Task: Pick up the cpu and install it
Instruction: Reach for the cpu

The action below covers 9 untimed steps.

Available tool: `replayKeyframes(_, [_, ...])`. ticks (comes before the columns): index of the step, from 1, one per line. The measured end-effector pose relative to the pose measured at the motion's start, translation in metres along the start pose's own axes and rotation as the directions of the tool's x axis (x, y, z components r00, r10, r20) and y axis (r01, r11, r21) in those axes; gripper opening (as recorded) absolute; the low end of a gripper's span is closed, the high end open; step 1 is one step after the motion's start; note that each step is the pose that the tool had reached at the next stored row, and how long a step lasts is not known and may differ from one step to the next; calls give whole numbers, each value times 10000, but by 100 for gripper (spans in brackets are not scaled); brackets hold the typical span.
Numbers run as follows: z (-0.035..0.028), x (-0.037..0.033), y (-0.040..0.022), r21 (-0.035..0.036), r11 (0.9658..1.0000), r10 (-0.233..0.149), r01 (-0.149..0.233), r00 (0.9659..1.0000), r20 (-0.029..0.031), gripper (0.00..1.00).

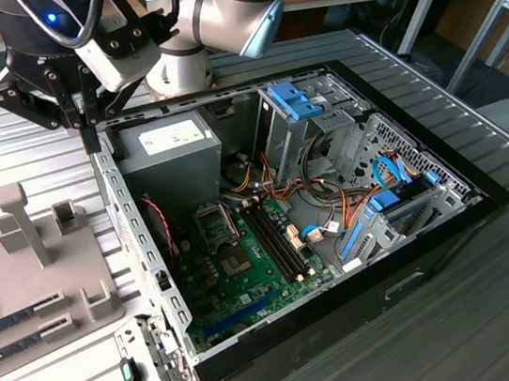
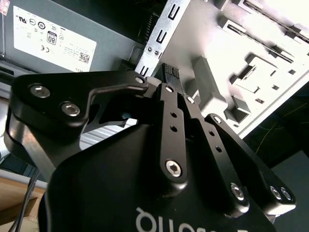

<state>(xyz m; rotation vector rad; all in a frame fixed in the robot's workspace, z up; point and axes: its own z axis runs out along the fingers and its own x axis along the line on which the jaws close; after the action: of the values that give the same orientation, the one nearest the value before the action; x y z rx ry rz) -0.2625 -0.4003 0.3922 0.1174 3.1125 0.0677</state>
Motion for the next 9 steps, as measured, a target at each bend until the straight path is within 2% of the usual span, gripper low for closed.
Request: replayKeyframes(9, [3, 29, -2, 0, 10000, 0, 0, 10000, 0, 11])
